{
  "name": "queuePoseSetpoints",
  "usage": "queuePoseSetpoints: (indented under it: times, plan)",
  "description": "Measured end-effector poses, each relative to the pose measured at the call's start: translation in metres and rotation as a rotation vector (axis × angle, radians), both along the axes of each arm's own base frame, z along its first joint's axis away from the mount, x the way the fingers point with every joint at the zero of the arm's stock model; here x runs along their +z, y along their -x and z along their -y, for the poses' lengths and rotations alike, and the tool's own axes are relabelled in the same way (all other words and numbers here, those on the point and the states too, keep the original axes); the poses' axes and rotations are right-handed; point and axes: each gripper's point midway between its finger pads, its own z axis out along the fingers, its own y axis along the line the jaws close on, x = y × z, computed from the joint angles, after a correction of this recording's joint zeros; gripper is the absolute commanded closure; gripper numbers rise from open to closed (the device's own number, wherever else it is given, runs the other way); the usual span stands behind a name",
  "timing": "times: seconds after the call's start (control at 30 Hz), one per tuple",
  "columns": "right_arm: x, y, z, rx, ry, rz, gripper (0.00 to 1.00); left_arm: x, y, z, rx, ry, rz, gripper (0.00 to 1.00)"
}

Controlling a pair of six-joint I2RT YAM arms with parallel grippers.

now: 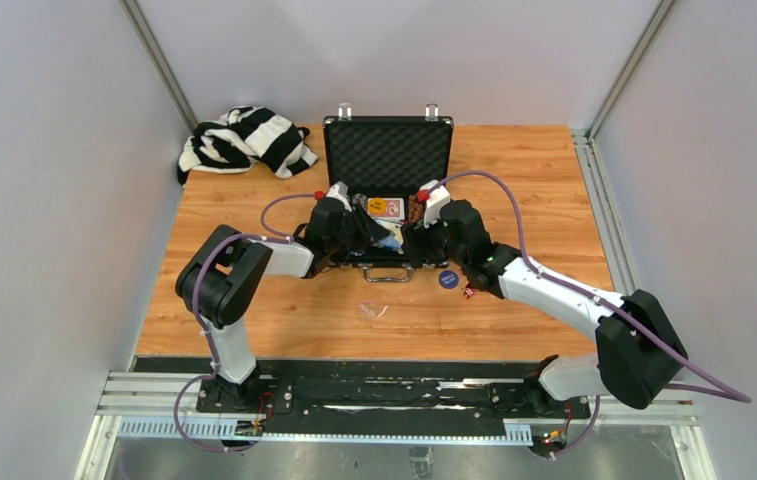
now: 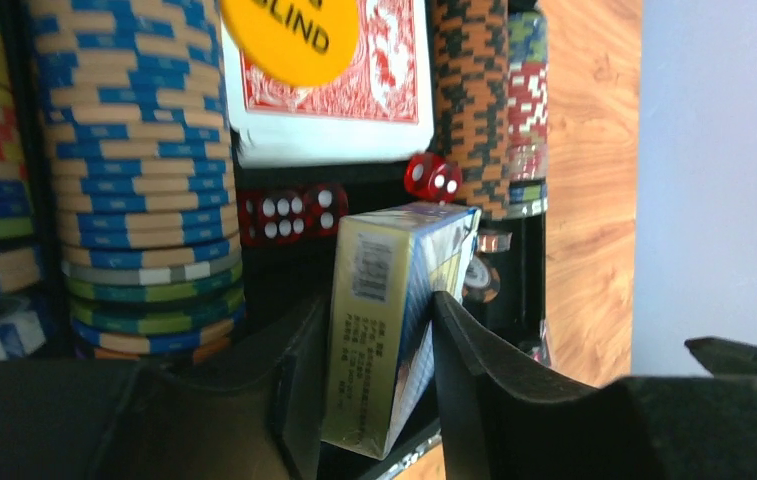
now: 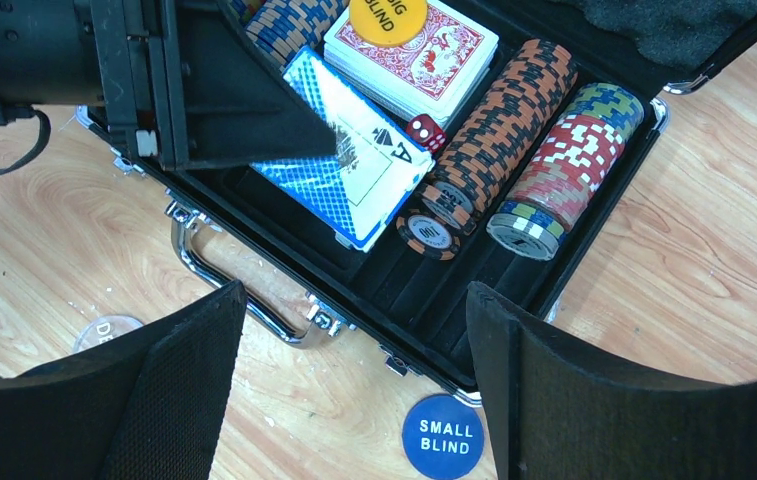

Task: Pack up texas hold em set

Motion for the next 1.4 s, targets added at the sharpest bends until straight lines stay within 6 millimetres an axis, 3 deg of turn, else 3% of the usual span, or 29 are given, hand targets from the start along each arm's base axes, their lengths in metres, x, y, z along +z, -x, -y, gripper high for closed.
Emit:
queuePoseSetpoints:
  times: [0.1, 0.37, 0.57, 0.7, 0.93, 1.23, 1.4]
  plan:
    - [-0.001, 0.0, 0.0, 0.002, 0.001, -0.004, 0.2, -0.009, 0.006, 0.0, -0.002, -0.012, -0.021, 0.57]
    - [-0.002, 0.001, -0.002, 0.01, -0.001, -0.008, 0.2, -0.011, 0.01, -0.004, 0.003, -0.056, -0.024, 0.55]
    - [-0.004, 0.001, -0.003, 0.015, -0.002, -0.012, 0.2, -0.011, 0.016, -0.009, -0.005, -0.119, -0.026, 0.36]
    - [-0.007, 0.001, -0.004, 0.02, 0.0, -0.02, 0.2, -0.007, 0.018, -0.007, -0.025, -0.147, -0.023, 0.3]
    - [-0.009, 0.001, -0.004, 0.023, -0.002, -0.025, 0.2, -0.004, 0.015, -0.008, -0.045, -0.219, -0.038, 0.29]
    - [-0.009, 0.002, -0.005, 0.027, -0.003, -0.027, 0.2, 0.015, -0.007, -0.022, -0.022, -0.38, -0.007, 0.28]
    - [-0.011, 0.002, -0.005, 0.03, -0.001, -0.032, 0.2, 0.017, -0.005, -0.03, -0.016, -0.424, -0.007, 0.31]
